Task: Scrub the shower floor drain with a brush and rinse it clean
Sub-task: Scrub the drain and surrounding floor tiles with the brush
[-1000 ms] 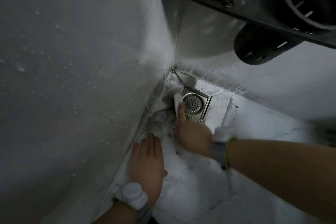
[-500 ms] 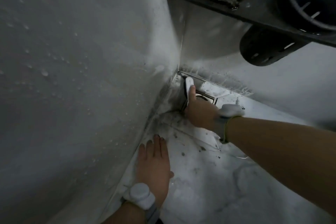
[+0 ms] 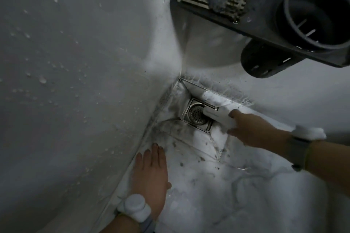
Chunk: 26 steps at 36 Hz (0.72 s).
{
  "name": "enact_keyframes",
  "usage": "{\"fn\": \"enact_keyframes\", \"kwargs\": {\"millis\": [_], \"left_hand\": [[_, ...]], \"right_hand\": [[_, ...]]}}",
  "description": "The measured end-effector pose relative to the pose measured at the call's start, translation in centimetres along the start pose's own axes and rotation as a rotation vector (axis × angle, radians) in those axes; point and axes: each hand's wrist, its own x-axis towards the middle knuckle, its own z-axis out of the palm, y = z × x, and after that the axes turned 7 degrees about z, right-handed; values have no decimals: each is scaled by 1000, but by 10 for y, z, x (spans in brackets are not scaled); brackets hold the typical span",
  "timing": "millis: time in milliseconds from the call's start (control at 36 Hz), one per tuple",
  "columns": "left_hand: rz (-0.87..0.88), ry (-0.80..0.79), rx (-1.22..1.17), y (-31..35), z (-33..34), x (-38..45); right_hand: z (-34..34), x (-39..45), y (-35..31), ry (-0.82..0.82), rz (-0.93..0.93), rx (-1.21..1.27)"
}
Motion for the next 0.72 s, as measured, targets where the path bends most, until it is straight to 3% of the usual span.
{"fn": "enact_keyframes", "kwargs": {"millis": [56, 139, 361, 444, 528, 722], "left_hand": [[-5, 46, -5, 1, 3, 1], [-13, 11, 1, -3, 11, 3], [-3, -2, -2, -5, 16, 4], [0, -10, 15, -3, 13, 4], [-14, -15, 35, -2, 11, 2], [9, 12, -5, -5, 18, 4]], "right_hand": [[5, 0, 11, -138, 95, 258], [6, -3, 24, -154, 174, 383], [10, 13, 6, 63, 83, -90], [4, 30, -24, 145, -7, -67], [-3, 35, -38, 147, 26, 1], [-9, 16, 17, 166, 100, -2]]}}
